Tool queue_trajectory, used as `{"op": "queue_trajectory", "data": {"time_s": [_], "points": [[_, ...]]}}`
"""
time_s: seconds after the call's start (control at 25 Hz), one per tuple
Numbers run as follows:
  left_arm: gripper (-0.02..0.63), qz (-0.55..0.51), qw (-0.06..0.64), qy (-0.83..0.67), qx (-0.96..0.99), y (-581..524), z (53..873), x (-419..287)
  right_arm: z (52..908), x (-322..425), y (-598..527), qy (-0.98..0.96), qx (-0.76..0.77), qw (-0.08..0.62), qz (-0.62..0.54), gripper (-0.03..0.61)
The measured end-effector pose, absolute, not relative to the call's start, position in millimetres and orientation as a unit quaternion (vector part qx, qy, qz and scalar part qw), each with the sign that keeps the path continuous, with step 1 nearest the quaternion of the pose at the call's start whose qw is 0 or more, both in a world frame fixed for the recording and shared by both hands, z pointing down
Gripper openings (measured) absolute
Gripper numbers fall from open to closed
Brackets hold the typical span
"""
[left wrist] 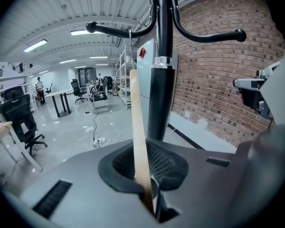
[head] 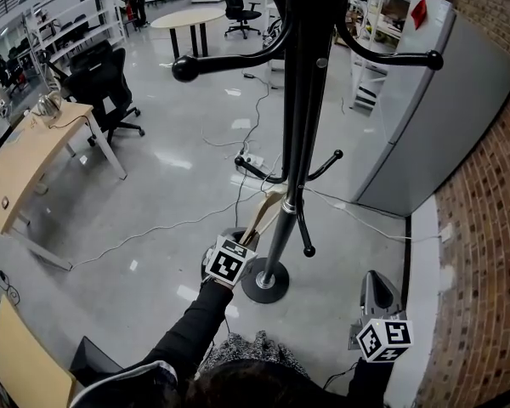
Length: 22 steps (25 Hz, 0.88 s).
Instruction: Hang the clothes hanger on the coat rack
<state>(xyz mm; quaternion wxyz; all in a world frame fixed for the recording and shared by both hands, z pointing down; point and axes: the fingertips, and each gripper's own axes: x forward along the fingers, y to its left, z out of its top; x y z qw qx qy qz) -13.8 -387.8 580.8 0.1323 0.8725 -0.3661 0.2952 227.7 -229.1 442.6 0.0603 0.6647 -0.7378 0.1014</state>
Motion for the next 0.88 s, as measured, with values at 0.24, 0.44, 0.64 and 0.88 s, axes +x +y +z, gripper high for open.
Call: {"op": "queue_trajectory", "data": {"time_s": [0.24, 0.44, 0.64, 0.88], "points": [[0.177, 0.251, 0.082, -0.37, 0.891, -388, 567, -11, 442, 224, -228, -0.745, 0.658, 0.055, 0.099, 0.009], [0.241, 0.236, 0.073, -0.382, 0.89, -385, 550, -20, 439, 219, -230, -0.753, 0.649, 0.05, 0.097, 0.009], [0.241, 0.199, 0.076, -0.4, 0.891, -373, 524, -36, 438, 207, -232, -0.765, 0.636, 0.048, 0.094, 0.009], [0.238, 0.174, 0.084, -0.413, 0.89, -344, 501, -50, 436, 189, -234, -0.781, 0.616, 0.054, 0.088, 0.009]]}}
